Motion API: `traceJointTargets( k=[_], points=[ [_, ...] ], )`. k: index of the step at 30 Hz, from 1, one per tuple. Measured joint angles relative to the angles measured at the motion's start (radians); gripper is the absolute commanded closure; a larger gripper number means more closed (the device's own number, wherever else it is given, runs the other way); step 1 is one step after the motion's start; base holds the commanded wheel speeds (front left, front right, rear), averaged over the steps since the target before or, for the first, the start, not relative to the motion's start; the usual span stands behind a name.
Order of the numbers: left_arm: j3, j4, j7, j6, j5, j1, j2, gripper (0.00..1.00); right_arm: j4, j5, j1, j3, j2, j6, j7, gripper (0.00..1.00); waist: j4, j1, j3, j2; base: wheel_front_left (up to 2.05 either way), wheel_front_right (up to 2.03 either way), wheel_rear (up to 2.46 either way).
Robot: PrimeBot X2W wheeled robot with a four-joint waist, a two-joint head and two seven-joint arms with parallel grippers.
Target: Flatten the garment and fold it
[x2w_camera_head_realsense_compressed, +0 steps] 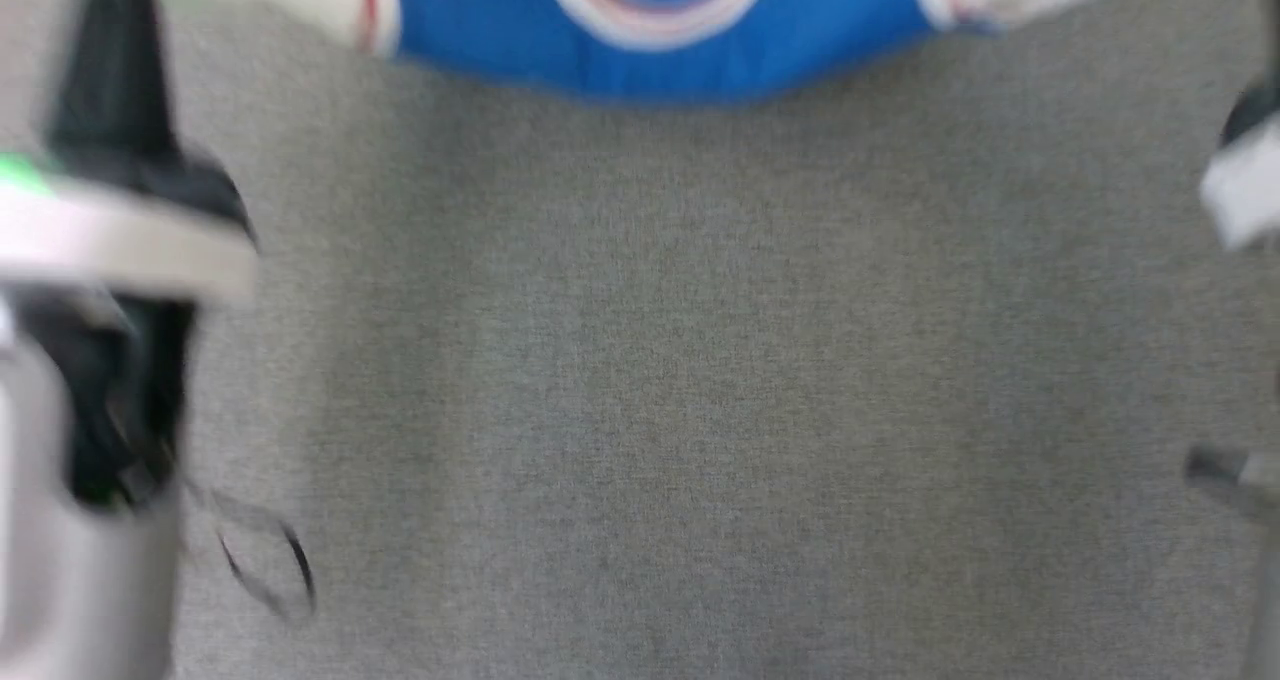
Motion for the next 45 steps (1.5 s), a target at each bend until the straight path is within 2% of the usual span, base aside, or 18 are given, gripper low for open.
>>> traceJointTargets(
  k=[4,5,14,20,33,45],
  points=[
    [-0.021,-0.064,0.002,0.028,0.001,0.195,-0.015,1.0,-0.064,0.025,0.196,-0.035,0.054,0.0,0.01,1.0,-0.003,0.0,-0.055,0.0,0.0,0.0,0.0],
    [-0.026,-0.079,0.008,0.04,0.003,0.284,-0.017,1.0,-0.078,0.044,0.285,-0.054,0.072,0.0,0.013,1.0,-0.004,-0.0001,-0.082,0.0,0.0,0.0,0.0],
    [-0.065,-0.104,0.074,0.046,-0.046,0.606,-0.007,1.0,-0.1,0.143,0.605,-0.139,0.093,0.0,0.072,1.0,-0.005,0.0001,-0.196,0.0,0.0,0.0,0.0],
    [-0.077,-0.136,0.149,0.046,-0.102,0.744,0.015,1.0,-0.097,0.201,0.766,-0.159,0.092,0.0,0.139,1.0,0.005,0.0002,-0.268,0.0,0.0,0.0,0.0],
    [-0.096,-0.192,0.296,0.054,-0.217,1.008,0.071,1.0,-0.128,0.212,1.119,-0.12,0.094,0.0,0.371,1.0,0.011,0.0002,-0.373,0.0,0.0,0.0,0.0],
    [-0.055,-0.256,0.327,0.07,-0.274,1.151,0.105,1.0,-0.166,0.272,1.257,-0.192,0.094,0.0,0.485,1.0,0.021,0.0002,-0.423,0.0,0.0,0.0,0.0]
  ],
)
